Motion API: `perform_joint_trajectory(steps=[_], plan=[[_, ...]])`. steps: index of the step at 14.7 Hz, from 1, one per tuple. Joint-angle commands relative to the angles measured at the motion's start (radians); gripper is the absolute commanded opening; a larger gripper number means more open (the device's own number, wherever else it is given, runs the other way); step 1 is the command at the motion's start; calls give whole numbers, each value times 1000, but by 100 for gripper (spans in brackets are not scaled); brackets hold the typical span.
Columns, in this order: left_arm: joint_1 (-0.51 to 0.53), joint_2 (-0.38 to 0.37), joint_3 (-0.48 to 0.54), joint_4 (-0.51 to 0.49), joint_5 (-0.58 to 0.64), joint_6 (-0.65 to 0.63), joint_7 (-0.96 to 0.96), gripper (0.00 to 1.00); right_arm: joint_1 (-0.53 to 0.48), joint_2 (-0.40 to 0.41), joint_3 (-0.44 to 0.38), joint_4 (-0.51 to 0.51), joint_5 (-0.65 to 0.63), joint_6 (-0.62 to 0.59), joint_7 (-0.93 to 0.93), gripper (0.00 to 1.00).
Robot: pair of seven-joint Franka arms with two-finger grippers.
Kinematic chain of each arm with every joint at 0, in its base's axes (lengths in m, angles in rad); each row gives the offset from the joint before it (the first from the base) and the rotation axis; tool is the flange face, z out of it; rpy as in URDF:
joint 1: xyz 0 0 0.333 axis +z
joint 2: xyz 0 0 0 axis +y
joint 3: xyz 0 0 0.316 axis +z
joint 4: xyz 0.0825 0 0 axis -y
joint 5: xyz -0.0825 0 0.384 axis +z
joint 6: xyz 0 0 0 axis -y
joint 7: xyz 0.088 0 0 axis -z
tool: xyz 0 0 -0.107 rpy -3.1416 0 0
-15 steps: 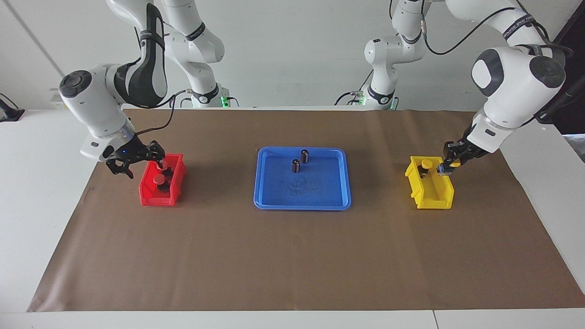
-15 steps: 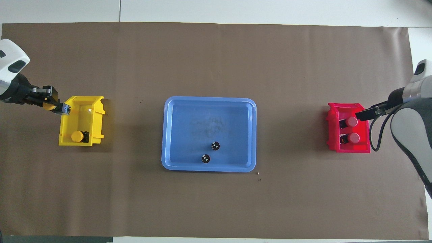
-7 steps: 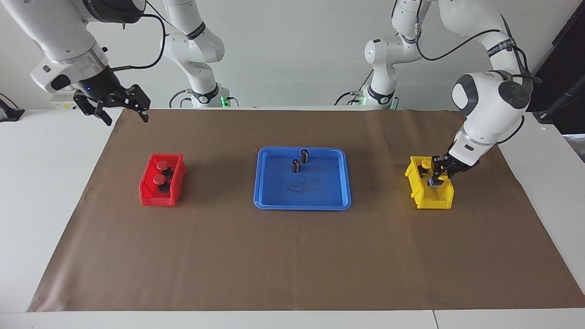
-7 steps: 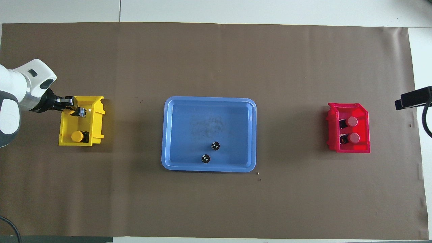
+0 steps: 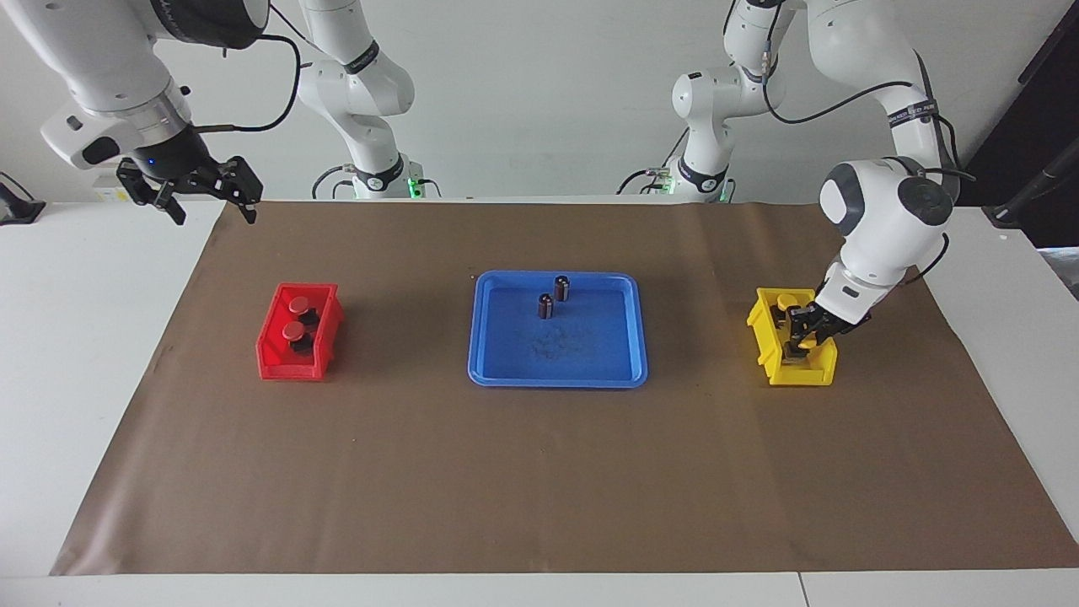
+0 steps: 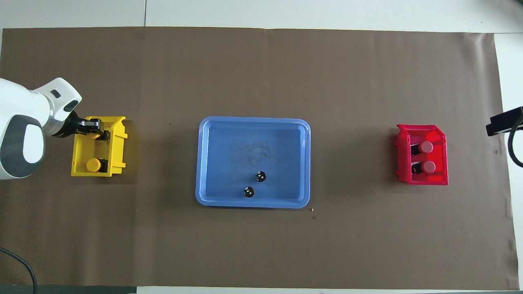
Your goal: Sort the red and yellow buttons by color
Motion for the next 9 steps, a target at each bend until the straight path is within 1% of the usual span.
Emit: perform_joint_trajectory(steps=[1,2,3,5,7,9], plan=[[2,11,2,-23,-3,49,14,1,37,1,0,15,-12,-20,21,100],[2,11,2,-29,-3,52,14,3,45,1,-3,15,-12,-21,21,100],[2,9,2,-28,-3,50,14,14,45,1,-6,15,-12,-23,21,100],[0,9,2,-19,-3,37,12,52,66,0,-14,15,-17,-24,21,100],[0,0,4,12,-3,-17,14,56,79,-2,-26,15,-18,-29,21,100],[2,-1,4,78,-1,-110,14,56,77,-3,-28,13,-18,-29,20,100]])
